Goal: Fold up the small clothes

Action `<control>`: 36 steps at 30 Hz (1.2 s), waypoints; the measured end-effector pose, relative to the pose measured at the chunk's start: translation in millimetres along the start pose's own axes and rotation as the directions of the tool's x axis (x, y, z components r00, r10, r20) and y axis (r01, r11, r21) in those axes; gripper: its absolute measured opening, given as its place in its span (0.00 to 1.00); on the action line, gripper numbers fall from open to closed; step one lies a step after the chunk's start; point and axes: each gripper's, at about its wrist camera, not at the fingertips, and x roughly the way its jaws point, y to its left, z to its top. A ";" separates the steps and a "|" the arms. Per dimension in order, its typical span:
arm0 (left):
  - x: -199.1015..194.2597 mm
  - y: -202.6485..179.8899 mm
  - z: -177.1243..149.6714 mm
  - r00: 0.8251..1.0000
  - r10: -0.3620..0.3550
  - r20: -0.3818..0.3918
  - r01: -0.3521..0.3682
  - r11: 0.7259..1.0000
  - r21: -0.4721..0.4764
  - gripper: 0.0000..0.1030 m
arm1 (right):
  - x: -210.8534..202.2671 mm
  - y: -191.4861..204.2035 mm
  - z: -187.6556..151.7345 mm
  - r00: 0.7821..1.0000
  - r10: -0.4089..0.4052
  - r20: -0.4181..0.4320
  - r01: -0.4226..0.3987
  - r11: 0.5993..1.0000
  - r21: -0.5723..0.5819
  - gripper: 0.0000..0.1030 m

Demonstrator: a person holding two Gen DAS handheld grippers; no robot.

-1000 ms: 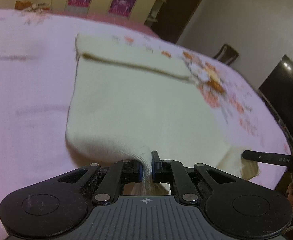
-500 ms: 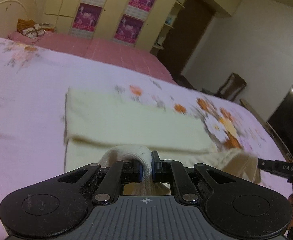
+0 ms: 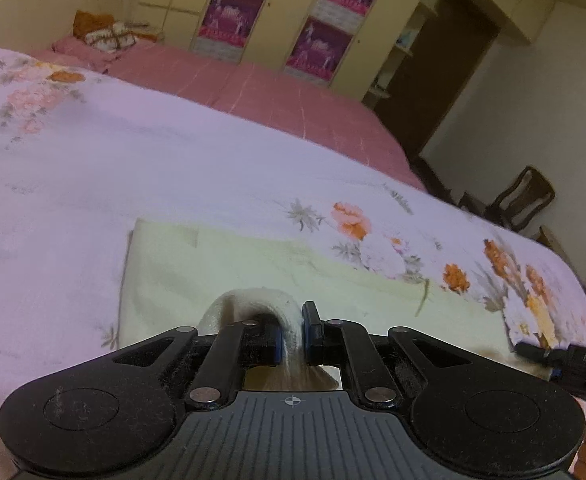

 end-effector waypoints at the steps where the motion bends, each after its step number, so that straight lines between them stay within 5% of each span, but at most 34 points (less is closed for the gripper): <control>1: 3.6 0.2 2.0 1.000 0.004 -0.014 -0.004 1.000 -0.004 0.18 | 2.7 -2.3 3.2 1.000 -0.006 0.005 0.006 1.000 0.009 0.33; 3: 3.8 0.4 4.0 1.000 -0.016 -0.015 0.016 1.000 -0.015 0.46 | 1.1 -1.4 7.8 0.999 -0.026 0.047 0.027 0.999 -0.020 0.62; 4: -0.1 0.1 2.7 1.000 -0.002 0.008 0.002 1.000 -0.006 0.84 | -2.6 0.9 9.3 0.996 -0.031 0.078 0.036 0.998 -0.052 0.68; 5: -5.2 -0.6 1.6 0.998 0.029 0.048 -0.029 1.000 0.007 0.99 | -5.8 3.7 10.4 0.994 -0.037 0.100 0.046 0.995 -0.089 0.72; 7: -13.5 -1.0 -0.9 0.993 0.038 0.111 -0.044 0.998 0.051 1.00 | -6.7 7.9 11.5 0.992 -0.056 0.109 0.072 0.986 -0.150 0.72; 12: 6.7 5.5 -3.6 0.994 0.094 0.050 -0.098 0.990 0.099 0.99 | 9.5 11.5 5.8 0.992 -0.100 0.070 0.114 0.966 -0.234 0.69; 15: 21.5 10.3 -0.8 0.993 0.115 0.040 -0.118 0.987 0.107 0.89 | 24.9 16.2 2.4 0.989 -0.135 0.056 0.145 0.948 -0.284 0.61; 20: 42.1 4.0 5.1 0.990 0.136 0.027 -0.139 0.975 0.174 0.34 | 44.1 29.8 -1.5 0.988 -0.153 0.026 0.151 0.911 -0.383 0.26; 23: 42.3 8.4 10.0 0.985 0.162 0.055 -0.168 0.976 0.137 0.13 | 43.5 36.9 -1.8 0.987 -0.152 0.056 0.161 0.899 -0.406 0.07; 28: 46.1 37.0 14.5 0.979 0.192 0.071 -0.195 0.980 0.040 0.13 | 32.6 43.3 6.9 0.972 -0.155 0.175 0.217 0.881 -0.421 0.05; 33: 45.0 35.3 13.3 0.973 0.199 0.117 -0.204 0.978 0.033 0.13 | 59.4 26.5 8.2 0.957 -0.255 0.140 0.290 0.866 -0.408 0.04; 36: 44.8 39.7 18.4 0.971 0.200 0.134 -0.203 0.979 0.014 0.13 | 53.7 25.0 10.9 0.957 -0.240 0.165 0.284 0.895 -0.344 0.05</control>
